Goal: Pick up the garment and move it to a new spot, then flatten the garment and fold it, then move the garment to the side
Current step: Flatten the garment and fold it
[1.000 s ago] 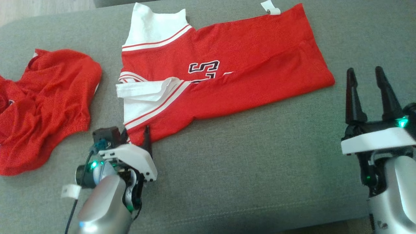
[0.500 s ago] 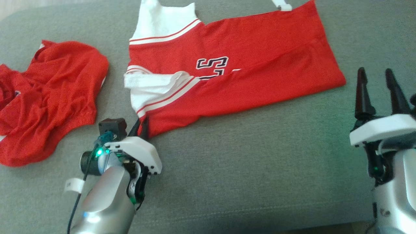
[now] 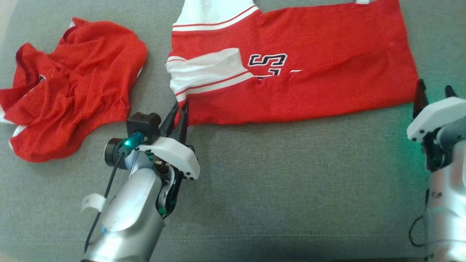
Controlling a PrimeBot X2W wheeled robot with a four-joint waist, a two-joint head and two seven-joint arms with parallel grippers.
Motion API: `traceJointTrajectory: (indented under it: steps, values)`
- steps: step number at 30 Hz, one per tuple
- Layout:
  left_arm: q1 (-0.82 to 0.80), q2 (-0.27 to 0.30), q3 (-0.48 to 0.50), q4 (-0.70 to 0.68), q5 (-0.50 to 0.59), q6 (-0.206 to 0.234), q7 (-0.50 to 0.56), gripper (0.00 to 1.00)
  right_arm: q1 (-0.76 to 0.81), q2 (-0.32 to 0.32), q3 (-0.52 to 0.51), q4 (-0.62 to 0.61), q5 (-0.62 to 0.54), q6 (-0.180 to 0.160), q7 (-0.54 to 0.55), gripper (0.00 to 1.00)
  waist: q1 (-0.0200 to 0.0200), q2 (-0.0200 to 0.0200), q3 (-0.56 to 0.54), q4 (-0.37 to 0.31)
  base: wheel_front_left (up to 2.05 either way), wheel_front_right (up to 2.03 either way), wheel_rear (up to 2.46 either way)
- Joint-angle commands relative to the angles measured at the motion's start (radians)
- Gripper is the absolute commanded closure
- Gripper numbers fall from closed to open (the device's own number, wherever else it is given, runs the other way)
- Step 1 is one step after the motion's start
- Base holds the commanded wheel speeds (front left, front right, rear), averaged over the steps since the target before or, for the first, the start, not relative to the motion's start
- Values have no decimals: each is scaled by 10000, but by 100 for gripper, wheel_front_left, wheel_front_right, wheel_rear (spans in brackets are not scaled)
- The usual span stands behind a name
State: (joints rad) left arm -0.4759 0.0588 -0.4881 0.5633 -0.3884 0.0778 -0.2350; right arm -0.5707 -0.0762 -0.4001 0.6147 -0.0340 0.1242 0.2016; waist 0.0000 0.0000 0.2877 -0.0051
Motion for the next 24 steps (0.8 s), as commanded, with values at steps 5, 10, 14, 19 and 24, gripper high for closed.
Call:
traceJointTrajectory:
  steps: [5, 10, 14, 19, 24]
  values:
    - [-350, 112, 106, -576, 127, -9, 105, 100, -945, 130, -520, 522, -486, 65, 179, 0, 0, 0, 283, 201, 0, 0, 0]
    - [-400, 233, 119, -755, 104, 29, 152, 100, -1521, 119, -913, 1363, -855, 65, 383, 0, 0, 0, 512, 269, 0, 0, 0]
    - [-457, 357, 158, -810, 77, 55, 176, 100, -1890, 73, -946, 2052, -856, 65, 726, 48, 0, 0, 609, 259, 0, 0, 0]
    - [-477, 478, 202, -765, 25, 89, 184, 100, -2062, -4, -747, 2554, -592, 65, 690, 100, 0, 0, 498, 171, 0, 0, 0]
    - [-308, 689, 271, -646, -50, 110, 170, 100, -1768, -103, -401, 2775, -193, 65, 582, 100, 0, 0, 66, 8, 0, 0, 0]
